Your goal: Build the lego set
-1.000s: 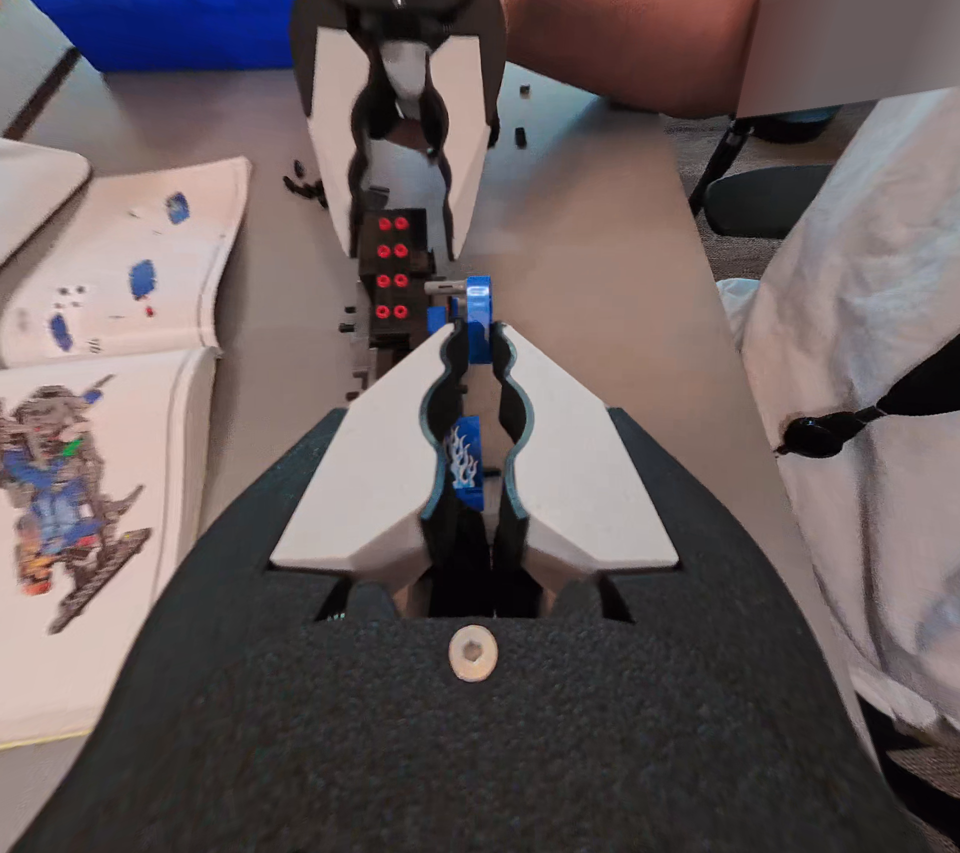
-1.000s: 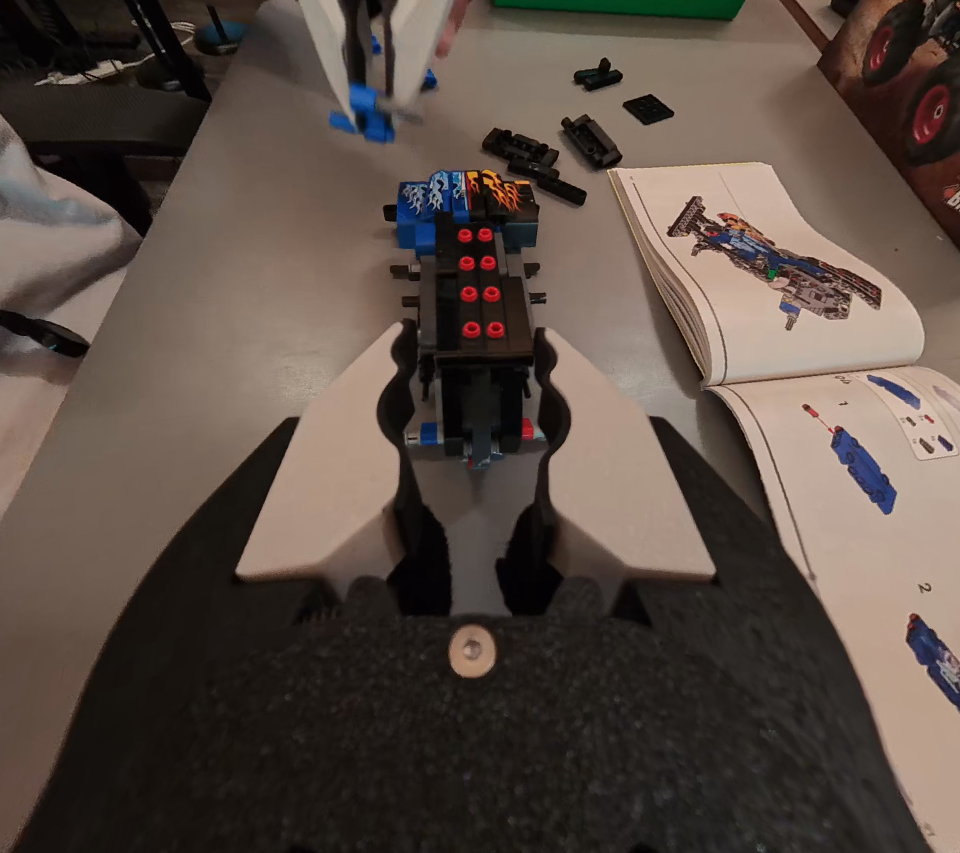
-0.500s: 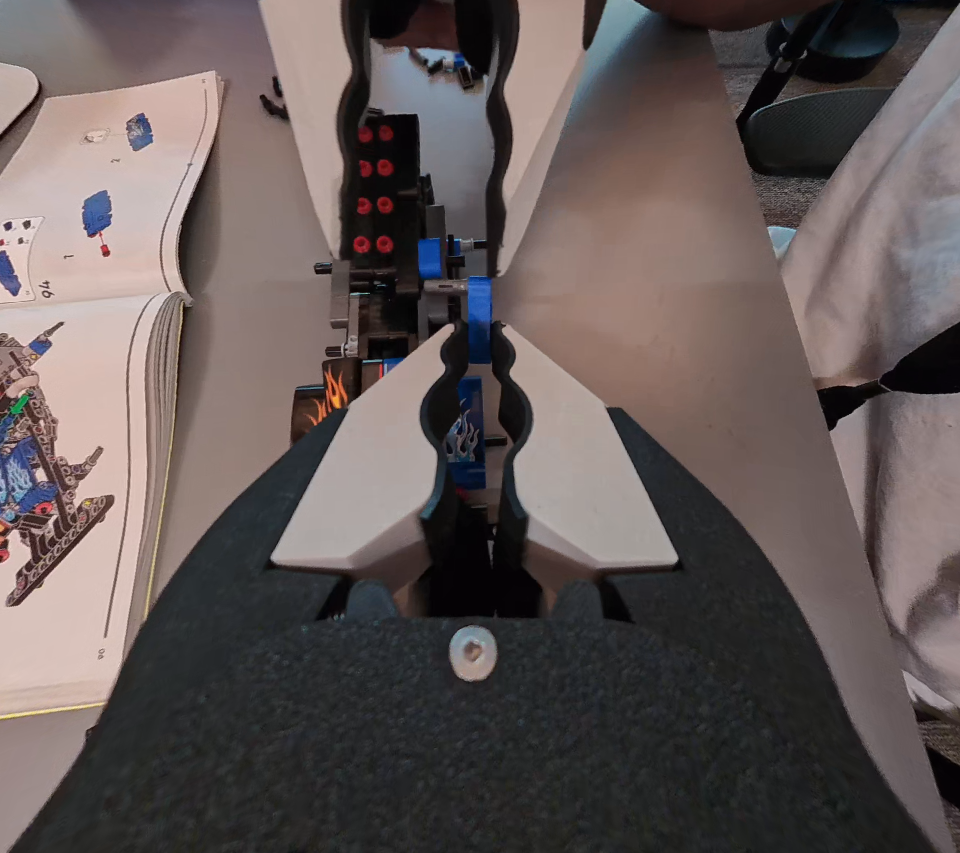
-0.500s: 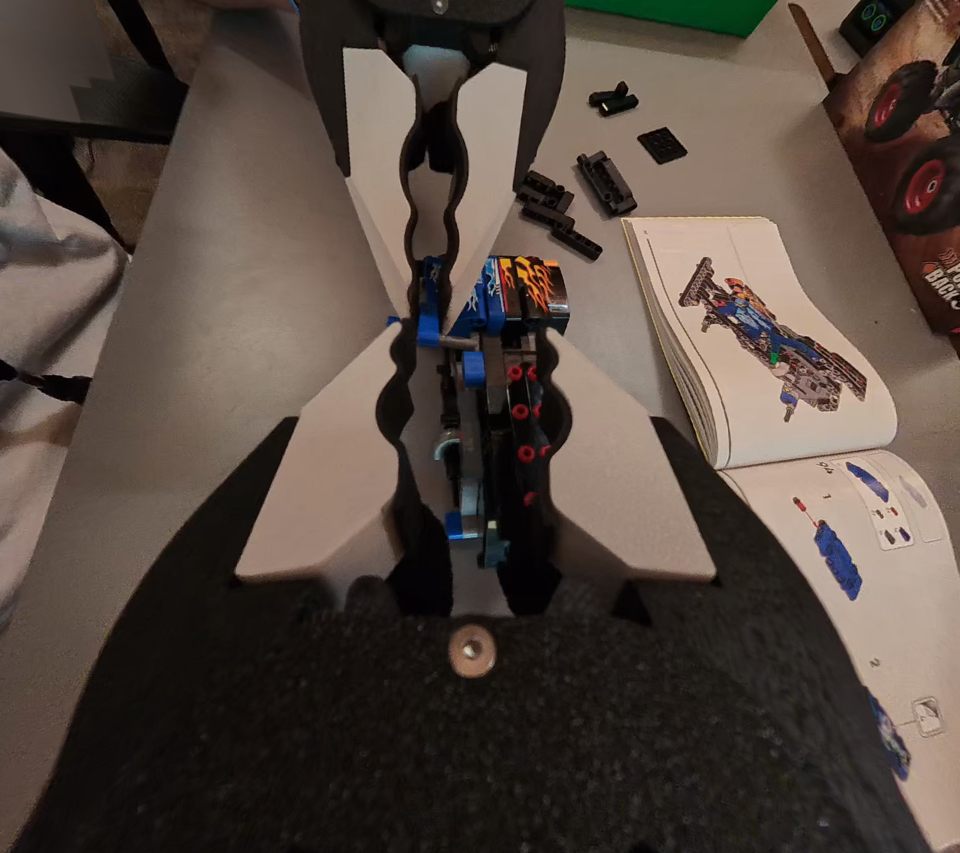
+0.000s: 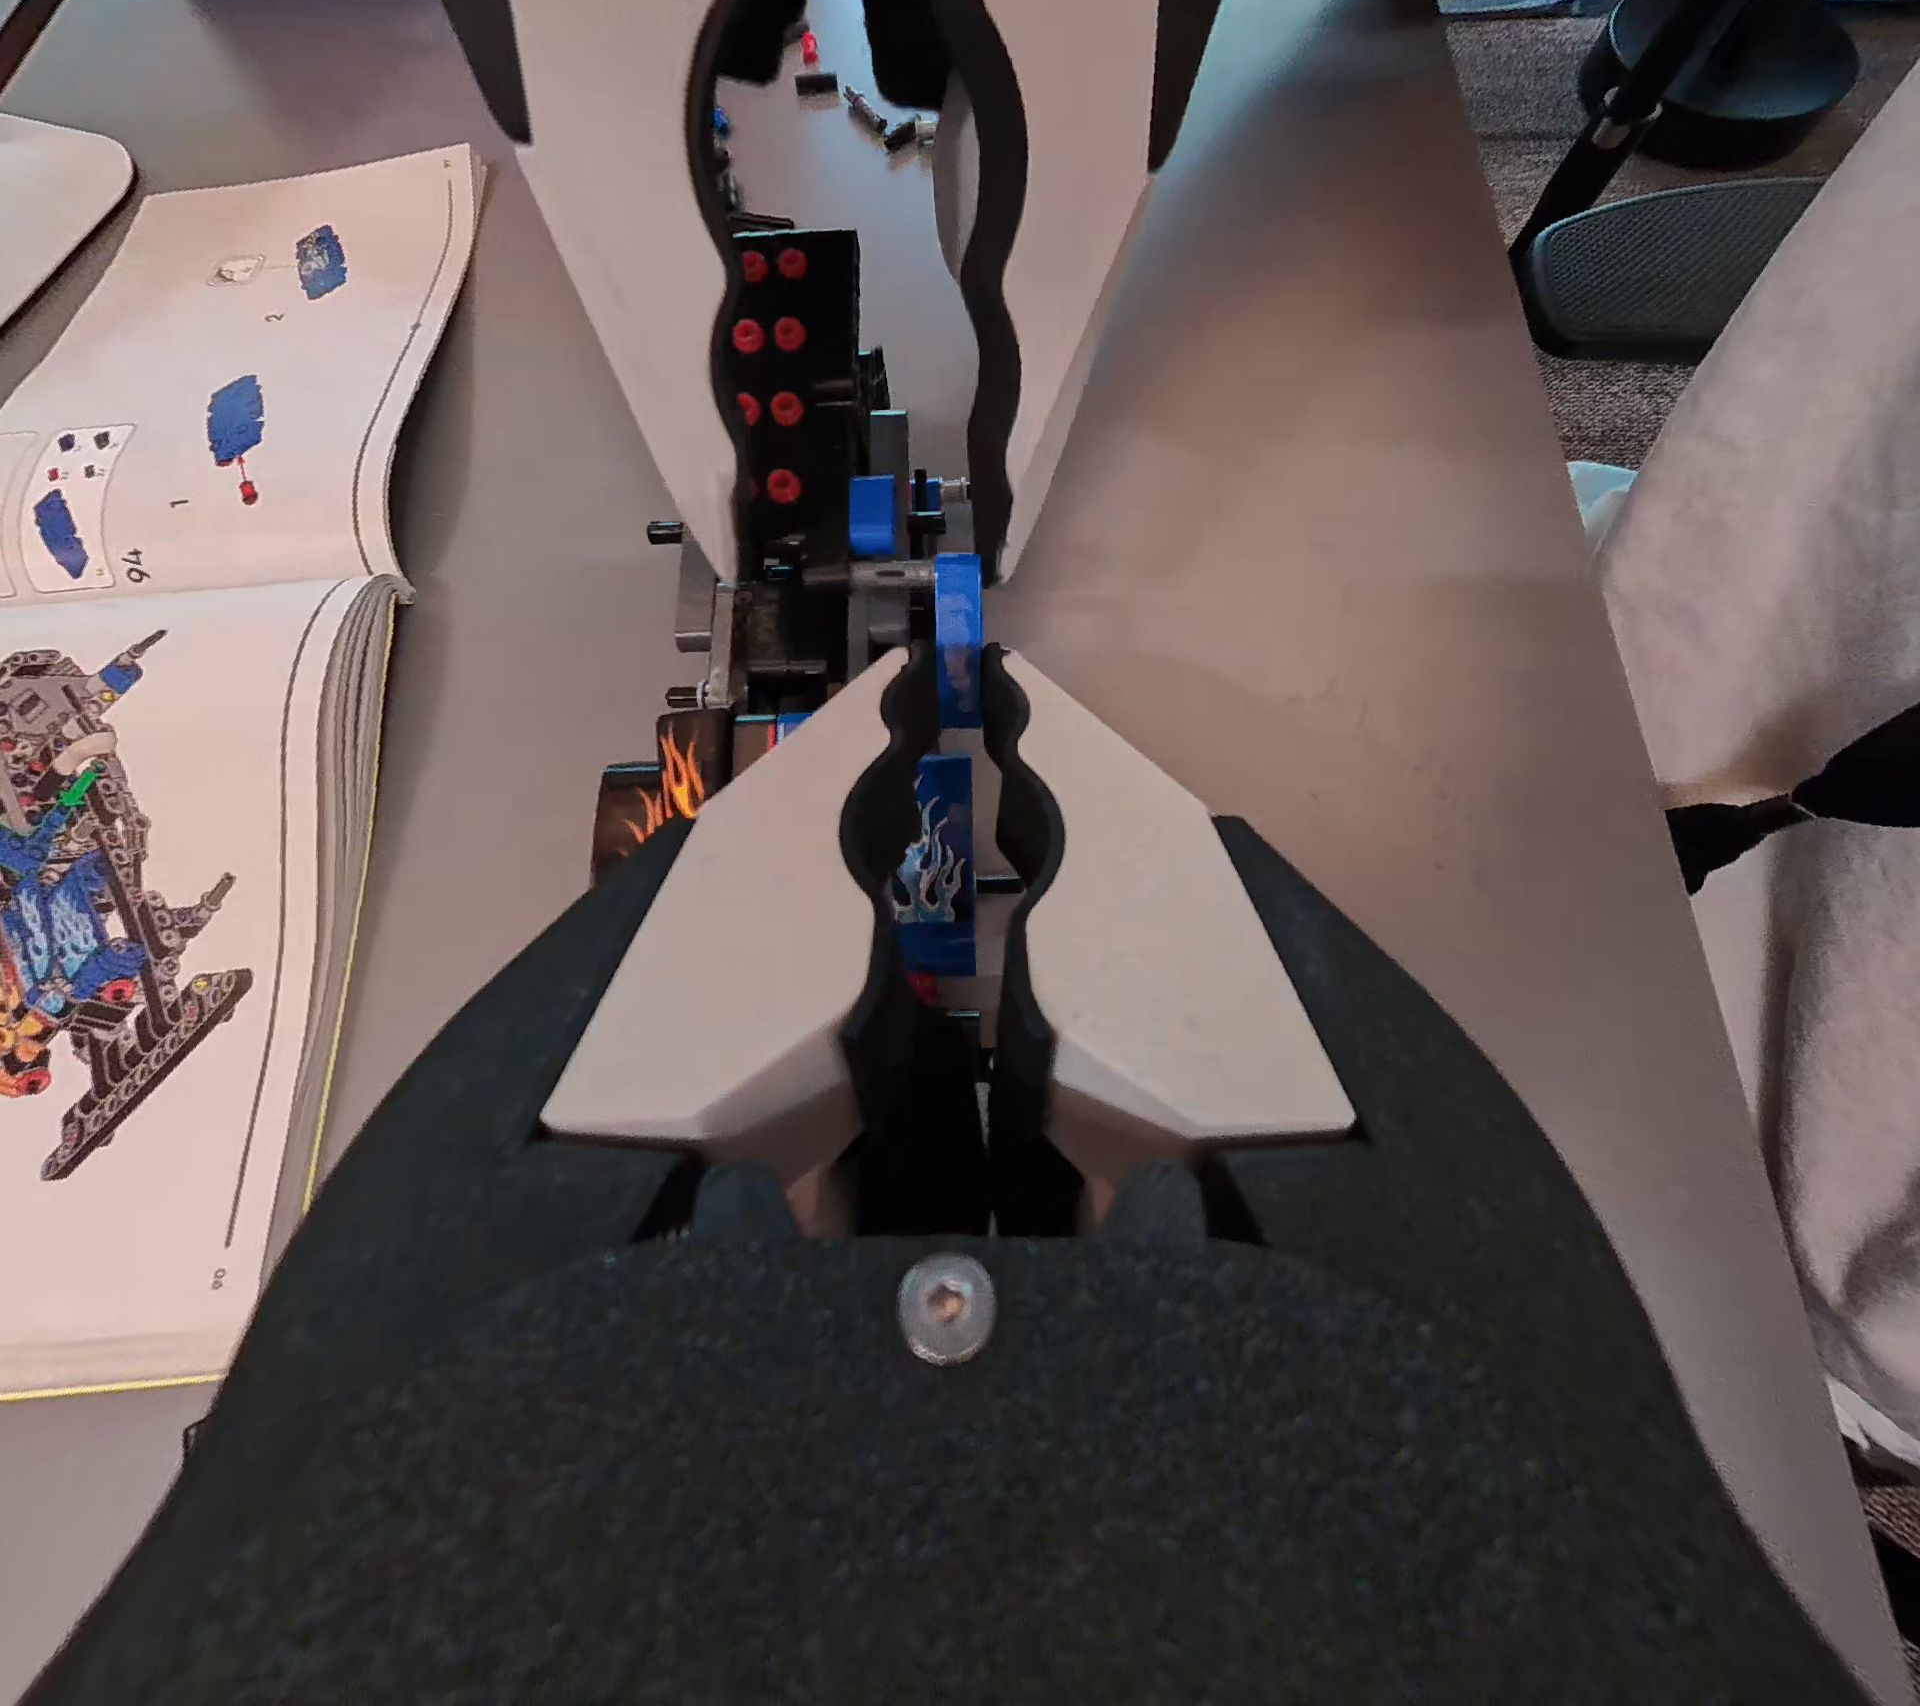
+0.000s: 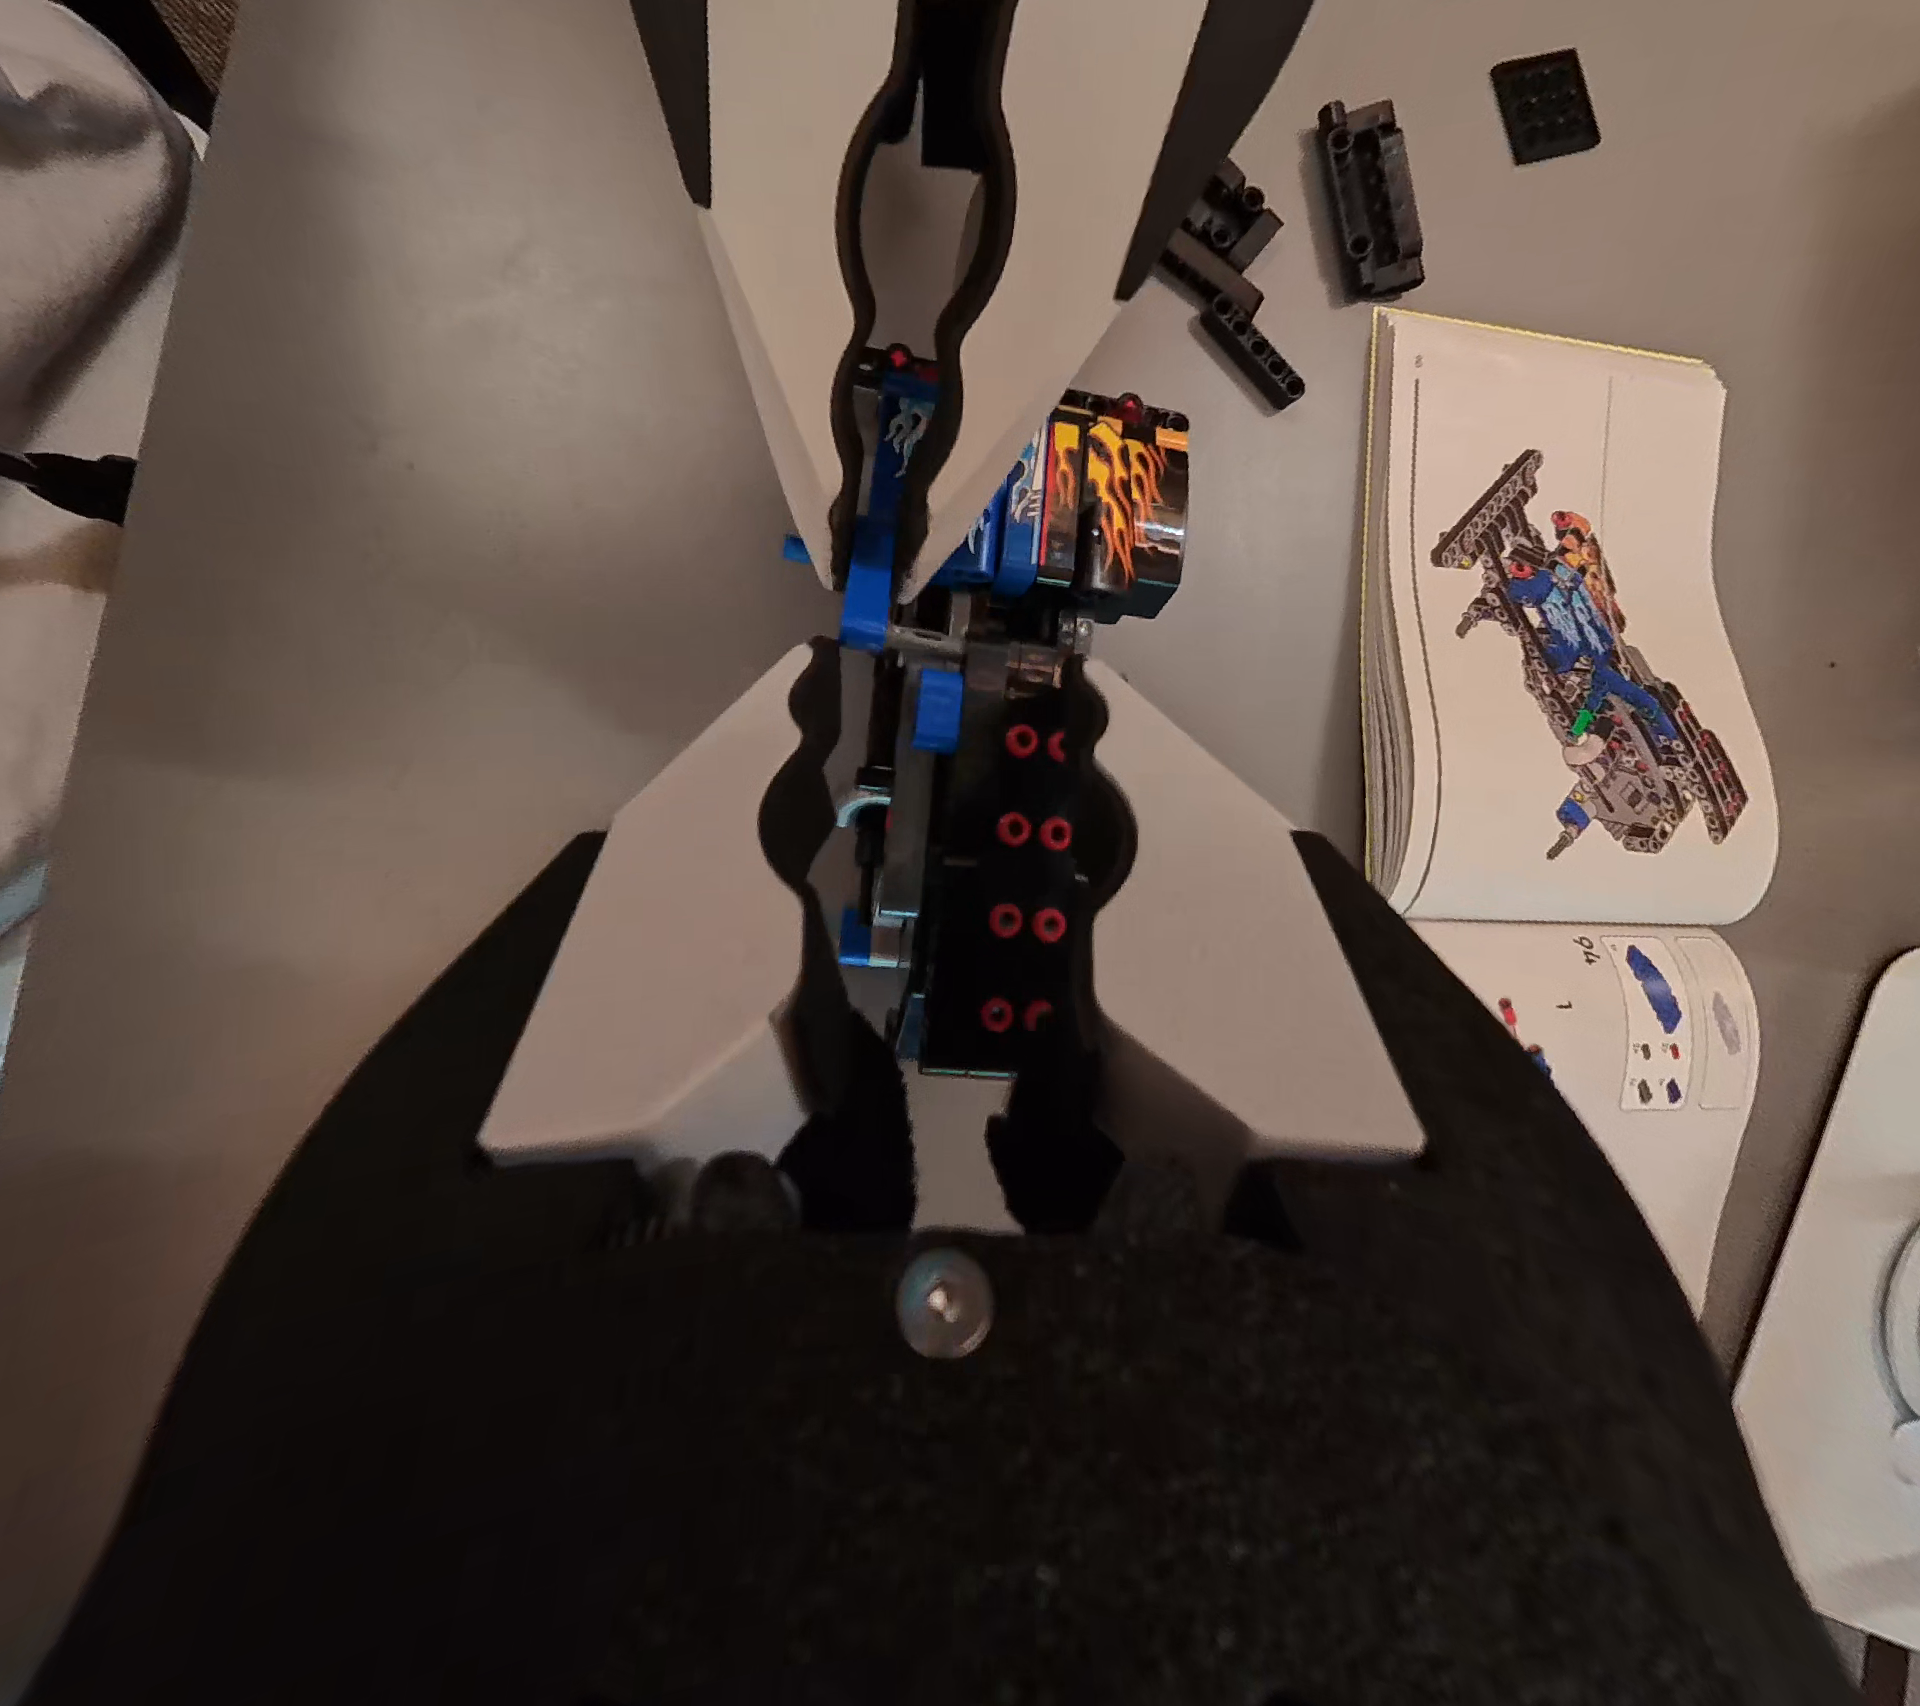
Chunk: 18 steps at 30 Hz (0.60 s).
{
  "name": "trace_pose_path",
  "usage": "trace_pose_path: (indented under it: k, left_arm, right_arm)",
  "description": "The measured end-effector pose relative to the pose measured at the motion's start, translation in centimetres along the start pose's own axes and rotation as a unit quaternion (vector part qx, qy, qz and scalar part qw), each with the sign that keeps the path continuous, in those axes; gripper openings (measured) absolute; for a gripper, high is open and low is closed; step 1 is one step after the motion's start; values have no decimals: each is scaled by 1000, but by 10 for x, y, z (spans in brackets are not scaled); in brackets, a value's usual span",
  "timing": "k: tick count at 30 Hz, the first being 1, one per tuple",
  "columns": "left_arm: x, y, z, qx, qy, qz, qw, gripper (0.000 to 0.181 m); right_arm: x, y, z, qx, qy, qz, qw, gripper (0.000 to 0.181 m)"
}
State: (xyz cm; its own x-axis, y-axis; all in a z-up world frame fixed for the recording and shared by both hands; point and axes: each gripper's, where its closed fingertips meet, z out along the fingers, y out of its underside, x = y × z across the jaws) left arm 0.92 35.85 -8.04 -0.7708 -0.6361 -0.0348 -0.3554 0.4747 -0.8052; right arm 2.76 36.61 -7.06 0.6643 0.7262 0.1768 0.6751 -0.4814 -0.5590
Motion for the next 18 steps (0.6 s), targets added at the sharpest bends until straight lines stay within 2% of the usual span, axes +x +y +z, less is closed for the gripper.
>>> trace_pose_path:
  k: [9, 11, 14, 17, 18]
  left_arm:
    - [-2, 1, 2, -2, -3, -3, 1000, 6]
    - [-2, 1, 2, -3, -8, 0, 1000, 6]
    - [-2, 0, 2, -1, -11, 1, 1000, 6]
    - [-2, -1, 3, 1, -10, -3, 1000, 6]
    - [-2, -1, 3, 0, -10, -2, 1000, 6]
  right_arm:
    - [-4, -2, 5, 4, -28, 3, 1000, 33]
    - [-9, -3, 6, 4, -47, 16, 999, 41]
    - [-7, -3, 6, 0, -48, 36, 998, 36]
    - [-9, -2, 6, -14, -42, 37, 998, 39]
    - [-6, -1, 6, -19, -28, 34, 999, 34]
